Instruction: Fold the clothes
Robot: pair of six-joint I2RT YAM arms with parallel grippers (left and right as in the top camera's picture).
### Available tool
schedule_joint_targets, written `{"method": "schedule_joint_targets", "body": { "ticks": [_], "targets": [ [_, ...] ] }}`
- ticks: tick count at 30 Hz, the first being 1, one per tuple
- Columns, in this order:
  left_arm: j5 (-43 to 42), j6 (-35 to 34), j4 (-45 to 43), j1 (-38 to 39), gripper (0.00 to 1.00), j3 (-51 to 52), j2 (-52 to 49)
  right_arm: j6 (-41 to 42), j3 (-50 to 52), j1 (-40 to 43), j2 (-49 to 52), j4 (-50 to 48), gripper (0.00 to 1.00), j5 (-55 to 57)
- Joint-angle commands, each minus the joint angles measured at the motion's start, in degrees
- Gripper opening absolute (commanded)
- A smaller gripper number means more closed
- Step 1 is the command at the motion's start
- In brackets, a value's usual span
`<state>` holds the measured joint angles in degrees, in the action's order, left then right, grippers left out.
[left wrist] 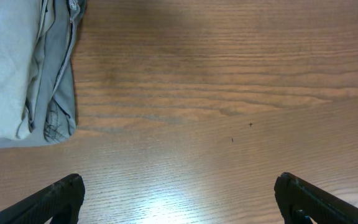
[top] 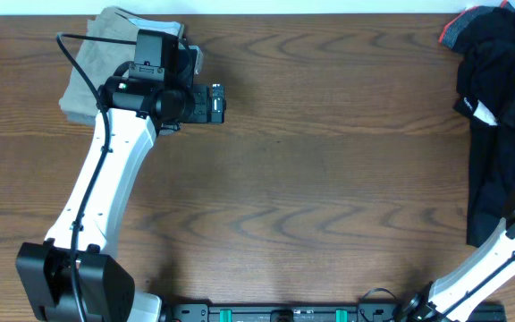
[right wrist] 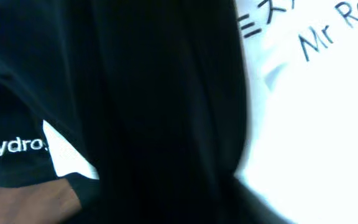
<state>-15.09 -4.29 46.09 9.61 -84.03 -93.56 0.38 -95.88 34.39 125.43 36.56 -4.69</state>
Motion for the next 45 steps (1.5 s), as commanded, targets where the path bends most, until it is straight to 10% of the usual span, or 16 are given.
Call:
{"method": "schedule_joint_targets", "body": {
  "ticks": [1,4,14,26,45],
  "targets": [
    [-0.31,-0.09,0.09,0.24,0.99,-0.59,-0.68,0.13,-0.81,0.04,-0.5,-0.31,0.23,-0.81],
    [-0.28,-0.09,-0.09,0.24,0.96,-0.59,-0.66,1.31,-0.9,-0.37,-2.03,0.35,0.01,-2.27],
    [-0.31,-0.13,-0.48,-1.92,0.95,-0.59,-0.44,1.81,-1.05,-6.6,-16.28,5.09,0.01,-14.32],
    [-0.33,-0.5,3.13,-12.9,0.95,-0.59,1.68,7.37,-1.03,-32.68,-17.75,4.63,0.01,-14.25],
    [-0.35,1.33,7.91,-13.94,0.96,-0.57,1.6,22.77,-1.05,-57.4,-3.45,-30.93,0.16,-1.03]
  ]
}}
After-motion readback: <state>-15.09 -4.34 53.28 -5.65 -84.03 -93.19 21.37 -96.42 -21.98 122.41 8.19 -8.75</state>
